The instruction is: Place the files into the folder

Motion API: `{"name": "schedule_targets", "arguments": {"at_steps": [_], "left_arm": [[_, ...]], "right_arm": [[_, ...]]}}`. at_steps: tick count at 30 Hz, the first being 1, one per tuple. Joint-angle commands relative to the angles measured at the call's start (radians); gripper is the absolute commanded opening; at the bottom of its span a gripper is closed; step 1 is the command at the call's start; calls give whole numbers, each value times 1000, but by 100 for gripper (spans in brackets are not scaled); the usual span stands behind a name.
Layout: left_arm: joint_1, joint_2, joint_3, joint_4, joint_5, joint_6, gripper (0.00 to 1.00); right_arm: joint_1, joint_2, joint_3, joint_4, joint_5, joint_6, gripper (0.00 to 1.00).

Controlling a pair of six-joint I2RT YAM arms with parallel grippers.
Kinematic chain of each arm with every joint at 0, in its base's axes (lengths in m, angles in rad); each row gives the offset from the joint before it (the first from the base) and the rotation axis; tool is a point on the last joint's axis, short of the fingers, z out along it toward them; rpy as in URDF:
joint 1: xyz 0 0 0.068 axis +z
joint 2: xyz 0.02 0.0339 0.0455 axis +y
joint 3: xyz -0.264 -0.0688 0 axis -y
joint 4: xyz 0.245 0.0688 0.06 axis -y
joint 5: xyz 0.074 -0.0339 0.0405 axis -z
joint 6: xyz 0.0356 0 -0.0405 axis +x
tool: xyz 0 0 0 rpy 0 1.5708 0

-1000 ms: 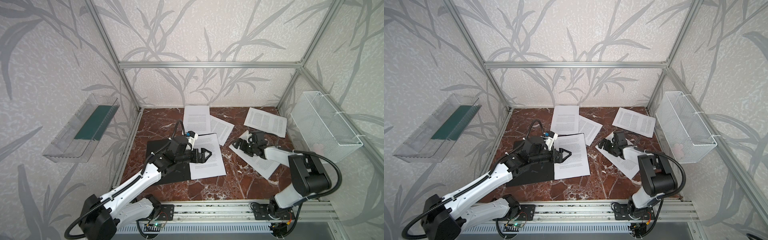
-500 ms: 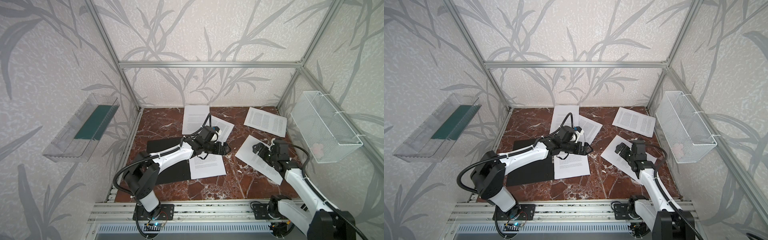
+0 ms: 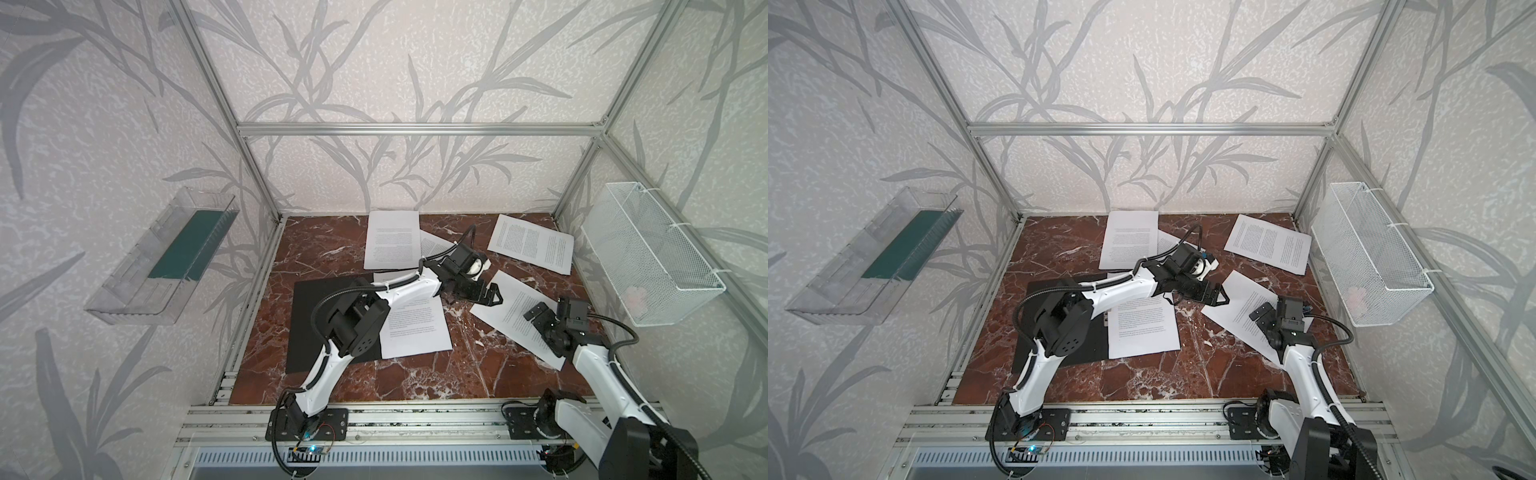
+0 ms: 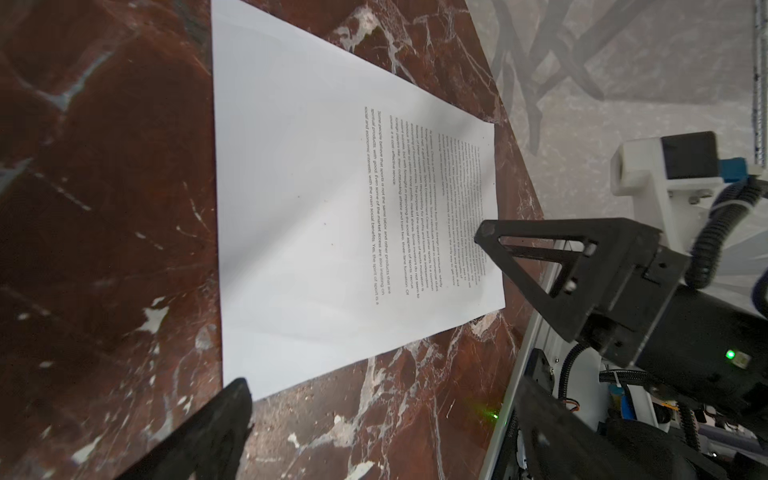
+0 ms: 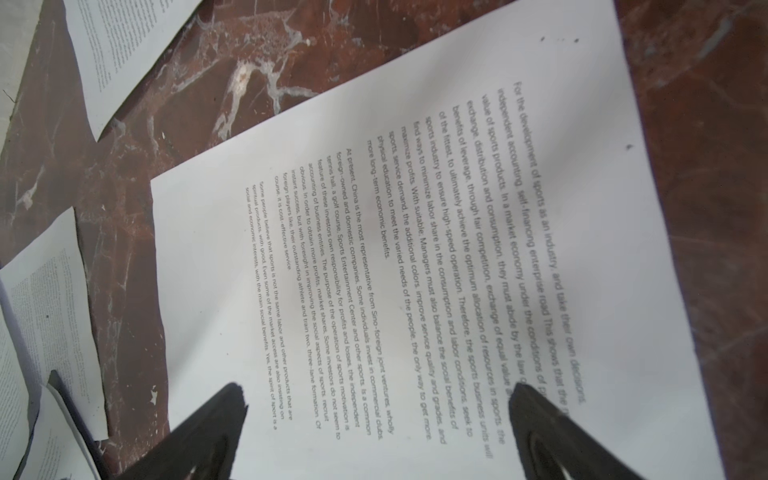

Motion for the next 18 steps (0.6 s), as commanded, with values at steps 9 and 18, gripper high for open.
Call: {"name": "schedule_targets", "arguments": {"at_steps": [9,18], "left_arm": [[-20,230,240,-133,53,23,99],[-9,90,-50,-69,-75,10,99]], "right_arm": [[-50,35,-46,57,-17,-10,99],[-49,200,-11,260,-116,-73,99]]}}
